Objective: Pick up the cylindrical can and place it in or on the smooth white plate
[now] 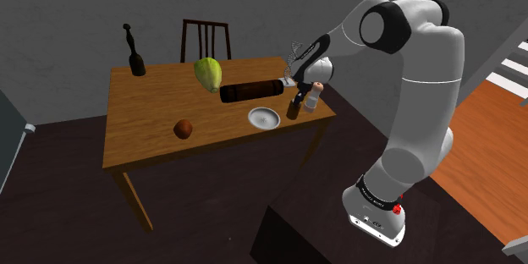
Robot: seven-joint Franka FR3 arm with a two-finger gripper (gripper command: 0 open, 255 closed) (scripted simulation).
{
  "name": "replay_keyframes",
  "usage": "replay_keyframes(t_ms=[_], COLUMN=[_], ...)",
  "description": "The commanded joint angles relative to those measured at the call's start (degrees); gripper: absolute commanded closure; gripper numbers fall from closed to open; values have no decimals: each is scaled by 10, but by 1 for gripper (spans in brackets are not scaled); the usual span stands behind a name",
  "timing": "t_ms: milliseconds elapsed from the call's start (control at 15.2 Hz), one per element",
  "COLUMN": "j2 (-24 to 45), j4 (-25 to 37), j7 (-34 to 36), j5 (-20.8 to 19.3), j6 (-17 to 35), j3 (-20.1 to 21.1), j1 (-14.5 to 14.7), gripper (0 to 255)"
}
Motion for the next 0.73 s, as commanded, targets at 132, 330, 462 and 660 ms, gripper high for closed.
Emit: replay_keyframes(t_ms=[132,330,462,660], j2=[7,7,7,7], j4=[2,2,2,2], j7=[-3,-3,-3,-3], j5=[4,4,4,4], j6=[5,5,5,5], j3=[3,3,3,3], j1=[-3,-3,-3,-2], gripper=[0,0,255,255])
